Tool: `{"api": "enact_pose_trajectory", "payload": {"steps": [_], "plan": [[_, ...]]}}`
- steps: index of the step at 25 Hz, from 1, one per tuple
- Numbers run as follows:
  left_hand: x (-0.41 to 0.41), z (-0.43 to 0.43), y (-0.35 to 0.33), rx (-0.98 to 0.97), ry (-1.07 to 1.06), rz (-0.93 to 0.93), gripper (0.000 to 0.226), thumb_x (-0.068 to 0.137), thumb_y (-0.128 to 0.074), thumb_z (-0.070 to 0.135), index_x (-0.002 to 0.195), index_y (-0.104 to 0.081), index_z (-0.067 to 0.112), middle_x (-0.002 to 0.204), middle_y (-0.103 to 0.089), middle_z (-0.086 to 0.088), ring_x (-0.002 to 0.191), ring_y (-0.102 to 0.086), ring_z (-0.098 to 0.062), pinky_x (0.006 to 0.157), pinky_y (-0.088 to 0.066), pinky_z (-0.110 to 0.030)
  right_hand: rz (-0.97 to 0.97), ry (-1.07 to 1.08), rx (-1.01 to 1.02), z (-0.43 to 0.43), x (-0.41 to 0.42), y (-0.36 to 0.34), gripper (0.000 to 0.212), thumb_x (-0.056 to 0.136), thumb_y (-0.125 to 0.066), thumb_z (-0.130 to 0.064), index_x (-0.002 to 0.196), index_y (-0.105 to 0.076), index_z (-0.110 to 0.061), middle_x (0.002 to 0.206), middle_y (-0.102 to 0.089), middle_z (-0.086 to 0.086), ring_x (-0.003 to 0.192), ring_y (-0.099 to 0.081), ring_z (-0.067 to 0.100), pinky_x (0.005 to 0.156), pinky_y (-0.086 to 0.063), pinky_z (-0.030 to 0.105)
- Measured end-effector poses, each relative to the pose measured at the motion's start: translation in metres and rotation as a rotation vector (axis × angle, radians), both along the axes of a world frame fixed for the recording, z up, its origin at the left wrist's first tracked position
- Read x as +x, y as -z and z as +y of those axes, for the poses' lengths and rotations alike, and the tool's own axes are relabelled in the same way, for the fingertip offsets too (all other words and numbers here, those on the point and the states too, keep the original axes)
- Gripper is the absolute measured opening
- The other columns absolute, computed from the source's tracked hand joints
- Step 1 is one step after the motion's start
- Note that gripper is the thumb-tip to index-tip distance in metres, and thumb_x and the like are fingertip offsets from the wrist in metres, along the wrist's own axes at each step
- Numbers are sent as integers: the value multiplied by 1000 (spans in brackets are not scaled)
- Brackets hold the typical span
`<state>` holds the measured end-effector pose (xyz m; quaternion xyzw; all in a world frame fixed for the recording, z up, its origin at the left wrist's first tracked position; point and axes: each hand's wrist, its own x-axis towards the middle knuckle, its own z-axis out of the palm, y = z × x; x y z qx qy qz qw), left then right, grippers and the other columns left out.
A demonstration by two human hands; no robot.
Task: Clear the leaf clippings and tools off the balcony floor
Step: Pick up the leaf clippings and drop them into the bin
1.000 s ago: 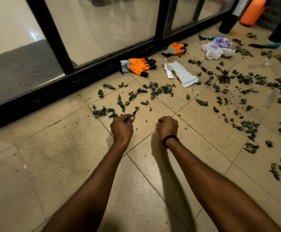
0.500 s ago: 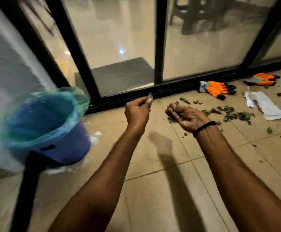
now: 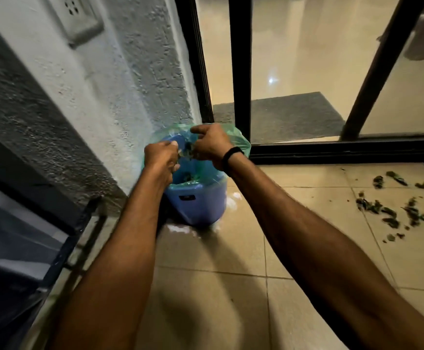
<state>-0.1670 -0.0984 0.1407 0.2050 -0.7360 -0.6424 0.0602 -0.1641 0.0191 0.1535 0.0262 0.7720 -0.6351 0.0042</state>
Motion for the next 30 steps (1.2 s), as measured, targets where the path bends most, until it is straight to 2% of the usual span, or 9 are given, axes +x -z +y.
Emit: {"api": "enact_pose_trajectory", "payload": {"steps": [2, 4, 6, 8, 12, 15, 19, 23, 30], "plan": [[-1, 2, -2, -21, 16, -80, 18, 99, -56, 29, 106, -64, 14, 93, -57, -6, 73, -54, -21, 68, -53, -38, -32, -27, 69, 0, -6, 12, 55, 72, -54, 0, 126, -63, -9, 104, -67, 16, 89, -69, 35, 78, -59, 53], [-1, 11, -8, -69, -12, -70, 33, 100, -53, 38, 121, -61, 14, 104, -57, -4, 87, -57, -24, 82, -58, -47, 1, 42, -21, 9, 0, 11, 44, 71, -59, -4, 113, -69, -9, 91, -69, 11, 82, -68, 31, 81, -58, 51], [-5, 24, -11, -127, -74, 40, 37, 95, -55, 43, 99, -67, 9, 93, -65, -8, 79, -63, -27, 82, -60, -49, 6, 140, -200, 28, 10, 8, 15, 77, -68, -1, 90, -71, -8, 82, -70, 14, 76, -69, 29, 81, -59, 49], [-15, 44, -8, -196, -137, 191, 48, 79, -52, 52, 80, -68, 7, 81, -73, -13, 75, -70, -32, 76, -60, -51, -1, 198, -341, 56, 25, 1, 13, 85, -65, 5, 81, -67, -7, 78, -68, 15, 71, -68, 25, 80, -60, 43], [-8, 130, 4, -253, 54, 354, 41, 74, -51, 52, 81, -72, 17, 76, -75, 1, 75, -73, -21, 73, -60, -39, 2, 330, -365, 141, 63, 11, 13, 89, -62, 6, 85, -67, -6, 83, -69, 12, 80, -69, 23, 80, -60, 38], [27, 210, 19, -281, 294, 342, 38, 79, -55, 51, 84, -71, 17, 75, -74, 3, 72, -72, -17, 71, -60, -39, -70, 516, -294, 214, 105, 36, 6, 91, -63, 0, 90, -68, -3, 88, -70, 14, 85, -70, 24, 81, -60, 39], [74, 289, 68, -316, 539, 215, 30, 84, -58, 44, 86, -72, 18, 78, -73, 4, 79, -71, -18, 73, -57, -29, -149, 828, -113, 305, 177, 78, 14, 89, -66, -4, 78, -68, -13, 81, -71, 9, 77, -71, 22, 77, -61, 40], [114, 332, 118, -374, 719, 148, 20, 91, -62, 33, 101, -70, 17, 91, -73, 2, 85, -66, -17, 76, -49, -27, -298, 1060, 53, 373, 233, 132, 9, 86, -72, -11, 94, -75, -8, 93, -73, 9, 85, -71, 25, 83, -59, 43], [107, 369, 189, -502, 885, 121, 29, 94, -64, 32, 116, -67, 13, 101, -74, -8, 93, -69, -25, 89, -54, -39, -457, 956, 267, 380, 240, 199, 38, 81, -78, -23, 115, -71, -7, 112, -72, 9, 105, -66, 21, 98, -51, 34]]}}
